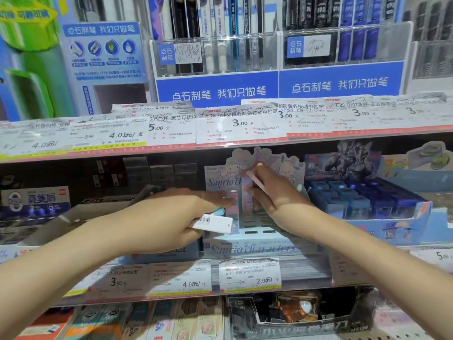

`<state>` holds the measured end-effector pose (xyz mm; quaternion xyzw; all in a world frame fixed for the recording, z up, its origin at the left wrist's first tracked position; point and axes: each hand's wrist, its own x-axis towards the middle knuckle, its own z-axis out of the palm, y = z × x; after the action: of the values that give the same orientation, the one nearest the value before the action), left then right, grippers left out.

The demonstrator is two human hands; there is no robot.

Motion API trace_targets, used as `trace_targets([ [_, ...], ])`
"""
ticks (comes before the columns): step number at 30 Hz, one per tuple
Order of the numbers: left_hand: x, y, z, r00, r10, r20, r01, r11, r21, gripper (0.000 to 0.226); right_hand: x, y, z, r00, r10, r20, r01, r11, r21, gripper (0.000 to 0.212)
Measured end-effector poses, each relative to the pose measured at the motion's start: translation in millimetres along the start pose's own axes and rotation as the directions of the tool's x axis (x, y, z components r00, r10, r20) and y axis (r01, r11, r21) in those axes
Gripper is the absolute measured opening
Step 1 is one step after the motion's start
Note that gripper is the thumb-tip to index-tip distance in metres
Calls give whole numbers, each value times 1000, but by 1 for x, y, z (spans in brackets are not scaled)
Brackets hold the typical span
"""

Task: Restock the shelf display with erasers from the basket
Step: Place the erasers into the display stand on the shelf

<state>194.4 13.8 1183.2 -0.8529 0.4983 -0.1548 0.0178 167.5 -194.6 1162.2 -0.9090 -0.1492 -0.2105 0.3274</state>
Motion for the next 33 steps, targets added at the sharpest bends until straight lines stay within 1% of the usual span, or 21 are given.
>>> trace_targets([
  [2,0,1,-1,1000,-2,-8,2,1000,2,46,2,0,0,1000,-9,-14,8,997,-72,19],
  [5,-1,2,-3,1000,-4,-14,4,1000,-9,49,1,2,1,1000,13,-8,-14,996,-85,16],
  [8,-1,4,-6,1000,-17,-7,17,999,-45,44,0,5,3,999,22,36,-15,986,-166,13],
  [10,-2,5,-8,1000,-29,7,29,998,-61,33,-1,7,3,1000,6,25,-1,985,-175,17],
  [12,-3,4,-8,1000,-27,9,27,998,-62,25,-2,8,3,998,-58,5,58,976,-208,25],
  [13,-3,6,-9,1000,-24,10,25,998,-65,23,-3,10,3,992,-121,-25,111,962,-248,27],
  [14,-3,6,-9,1000,-25,17,26,997,-70,20,-3,13,4,987,-154,-48,134,948,-289,28],
  [15,-3,8,-10,1000,-18,19,19,996,-82,16,-2,16,3,985,-164,-55,138,938,-318,30],
  [17,-3,10,-10,999,-19,26,22,996,-92,17,-1,16,1,985,-162,-65,131,932,-337,34],
  [19,-3,7,-8,999,-32,36,34,997,-71,21,0,13,0,989,-138,-56,110,931,-347,36],
  [22,-1,2,-5,998,-30,54,35,996,-87,38,-3,10,2,996,-93,-18,80,929,-362,37],
  [25,0,4,-7,999,-19,45,24,991,-133,44,-5,9,3,997,-81,-10,71,924,-375,42],
  [27,0,4,-7,998,-39,44,45,986,-160,48,-6,7,1,998,-59,6,57,934,-352,43],
  [30,-1,8,-9,998,-57,12,58,979,-194,42,-14,2,-1,999,-41,-25,32,960,-279,42],
  [32,-3,10,-8,989,-120,-89,97,968,-232,25,-20,-2,-4,996,-61,-58,48,976,-213,37],
  [33,-3,10,-7,978,-158,-137,120,960,-254,23,-23,-5,-5,997,-59,-53,47,979,-200,34],
])
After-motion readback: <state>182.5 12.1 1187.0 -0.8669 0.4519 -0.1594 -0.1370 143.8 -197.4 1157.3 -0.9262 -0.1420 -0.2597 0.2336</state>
